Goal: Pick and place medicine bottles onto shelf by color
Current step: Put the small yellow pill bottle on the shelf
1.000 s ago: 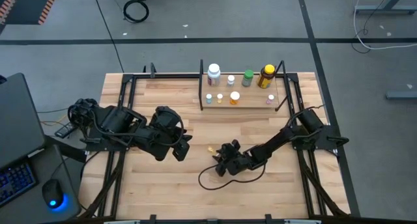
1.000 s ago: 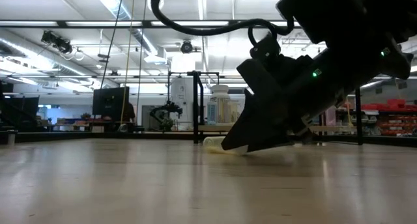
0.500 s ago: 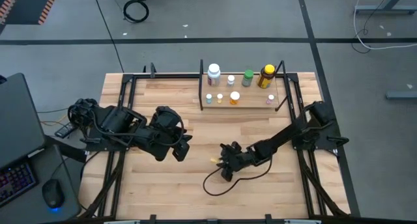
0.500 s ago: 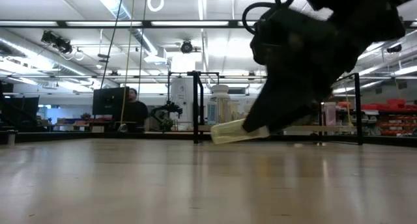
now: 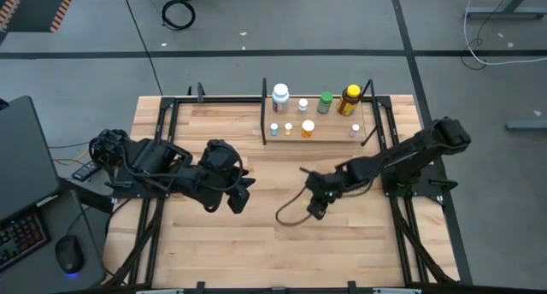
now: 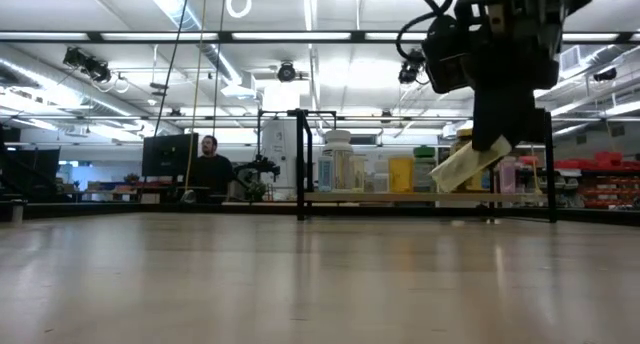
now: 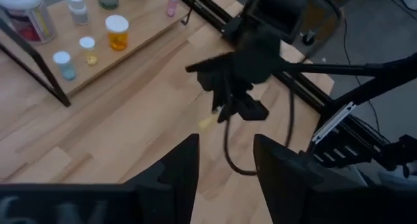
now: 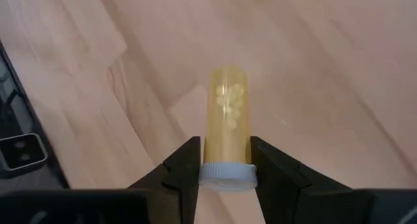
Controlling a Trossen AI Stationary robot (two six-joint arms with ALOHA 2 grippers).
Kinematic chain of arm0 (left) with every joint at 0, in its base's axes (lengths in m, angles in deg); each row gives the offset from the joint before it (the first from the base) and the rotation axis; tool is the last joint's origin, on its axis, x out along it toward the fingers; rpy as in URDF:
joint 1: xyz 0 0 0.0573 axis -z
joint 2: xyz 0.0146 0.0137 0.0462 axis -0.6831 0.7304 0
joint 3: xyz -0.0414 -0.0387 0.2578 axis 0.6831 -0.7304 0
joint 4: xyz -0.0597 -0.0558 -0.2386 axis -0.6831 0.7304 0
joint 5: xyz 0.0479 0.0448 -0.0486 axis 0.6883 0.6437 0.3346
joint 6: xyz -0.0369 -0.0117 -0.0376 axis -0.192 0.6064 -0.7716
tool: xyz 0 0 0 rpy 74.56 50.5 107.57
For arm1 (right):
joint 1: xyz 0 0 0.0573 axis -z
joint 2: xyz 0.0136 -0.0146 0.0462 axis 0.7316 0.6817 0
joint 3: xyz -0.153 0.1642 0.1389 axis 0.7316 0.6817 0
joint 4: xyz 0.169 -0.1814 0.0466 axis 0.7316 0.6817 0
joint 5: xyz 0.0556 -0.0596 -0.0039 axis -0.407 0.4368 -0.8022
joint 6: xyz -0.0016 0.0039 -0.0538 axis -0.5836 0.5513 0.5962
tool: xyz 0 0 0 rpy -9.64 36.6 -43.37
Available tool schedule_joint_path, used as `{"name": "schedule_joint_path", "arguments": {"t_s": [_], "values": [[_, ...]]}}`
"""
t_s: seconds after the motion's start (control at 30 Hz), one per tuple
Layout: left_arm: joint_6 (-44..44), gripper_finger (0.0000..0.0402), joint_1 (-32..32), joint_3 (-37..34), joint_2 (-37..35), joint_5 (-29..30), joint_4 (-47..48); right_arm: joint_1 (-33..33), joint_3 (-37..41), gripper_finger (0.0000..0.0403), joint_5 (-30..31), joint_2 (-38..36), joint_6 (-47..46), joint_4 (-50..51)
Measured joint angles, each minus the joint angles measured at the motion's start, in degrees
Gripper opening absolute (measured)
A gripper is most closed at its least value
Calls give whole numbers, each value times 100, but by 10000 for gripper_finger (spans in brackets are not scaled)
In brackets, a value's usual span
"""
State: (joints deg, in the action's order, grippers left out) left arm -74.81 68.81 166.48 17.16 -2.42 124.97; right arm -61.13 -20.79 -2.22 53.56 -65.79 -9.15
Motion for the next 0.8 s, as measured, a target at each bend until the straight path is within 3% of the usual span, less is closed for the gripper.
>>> {"name": "schedule_joint_path", "arguments": {"t_s": [0.17, 0.47, 0.63, 0.8], "values": [[492, 151, -180, 0, 0, -78, -63, 688, 2, 131, -704, -403, -12, 897], [1860, 154, -714, 0, 0, -1037, -84, 1826, 2, 131, -1526, -657, -190, 1750], [2377, 150, -1054, 0, 0, -1042, -84, 2105, 2, 131, -1969, -657, -545, 2454], [2790, 156, -1348, 0, 0, -1042, -84, 2183, 2, 131, -2018, -657, -609, 3399]]}}
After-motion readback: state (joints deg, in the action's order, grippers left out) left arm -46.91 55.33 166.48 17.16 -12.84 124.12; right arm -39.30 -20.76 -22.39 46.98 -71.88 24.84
